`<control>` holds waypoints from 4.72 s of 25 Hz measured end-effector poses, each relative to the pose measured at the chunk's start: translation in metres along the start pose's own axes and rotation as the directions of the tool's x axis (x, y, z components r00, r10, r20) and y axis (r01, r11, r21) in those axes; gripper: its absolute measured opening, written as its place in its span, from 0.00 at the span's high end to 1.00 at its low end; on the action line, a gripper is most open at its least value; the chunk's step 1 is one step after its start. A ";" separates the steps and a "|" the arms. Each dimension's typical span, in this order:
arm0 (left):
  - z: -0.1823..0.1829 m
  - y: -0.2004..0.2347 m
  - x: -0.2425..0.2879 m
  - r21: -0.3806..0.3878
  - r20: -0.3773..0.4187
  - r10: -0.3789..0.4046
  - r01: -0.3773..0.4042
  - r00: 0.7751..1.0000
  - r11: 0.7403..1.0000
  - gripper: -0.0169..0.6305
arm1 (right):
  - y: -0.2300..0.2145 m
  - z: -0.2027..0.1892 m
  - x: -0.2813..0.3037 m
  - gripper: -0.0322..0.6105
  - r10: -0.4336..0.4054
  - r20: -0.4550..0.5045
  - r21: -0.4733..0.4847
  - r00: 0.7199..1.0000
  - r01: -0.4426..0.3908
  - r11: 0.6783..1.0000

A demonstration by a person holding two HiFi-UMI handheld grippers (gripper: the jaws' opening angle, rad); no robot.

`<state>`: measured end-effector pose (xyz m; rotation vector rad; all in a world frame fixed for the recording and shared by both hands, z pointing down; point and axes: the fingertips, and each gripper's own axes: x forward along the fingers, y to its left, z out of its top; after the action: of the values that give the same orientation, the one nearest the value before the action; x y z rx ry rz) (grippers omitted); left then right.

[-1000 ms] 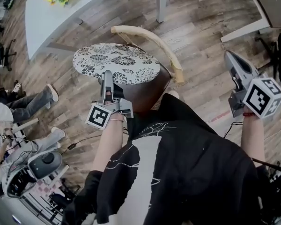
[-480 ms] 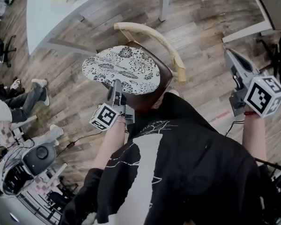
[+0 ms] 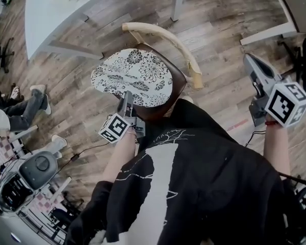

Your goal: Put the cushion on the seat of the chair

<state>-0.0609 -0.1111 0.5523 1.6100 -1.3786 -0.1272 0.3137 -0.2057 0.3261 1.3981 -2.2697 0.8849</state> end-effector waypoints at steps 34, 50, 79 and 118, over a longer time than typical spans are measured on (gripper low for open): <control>-0.071 0.102 -0.024 -0.004 -0.174 0.298 -0.303 0.939 0.953 0.94 | 0.023 -0.014 0.070 0.93 0.061 -0.136 -0.069 0.989 -0.071 0.995; -0.113 0.143 -0.031 -0.045 -0.304 0.321 -0.350 0.897 0.936 0.94 | 0.042 -0.029 0.089 0.93 0.065 -0.212 -0.143 0.975 -0.097 0.985; -0.158 0.159 -0.029 0.015 -0.474 0.324 -0.360 0.819 0.933 0.88 | 0.051 -0.029 0.085 0.93 0.044 -0.239 -0.203 0.970 -0.095 0.975; 0.017 0.091 -0.177 0.163 -0.005 0.494 -0.487 0.869 0.858 0.88 | 0.106 -0.032 0.048 0.93 0.238 0.033 -0.040 0.971 -0.237 0.971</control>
<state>-0.1972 0.0311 0.5216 1.3219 -1.7540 0.3310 0.1965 -0.1826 0.3420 1.1528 -2.5070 0.8900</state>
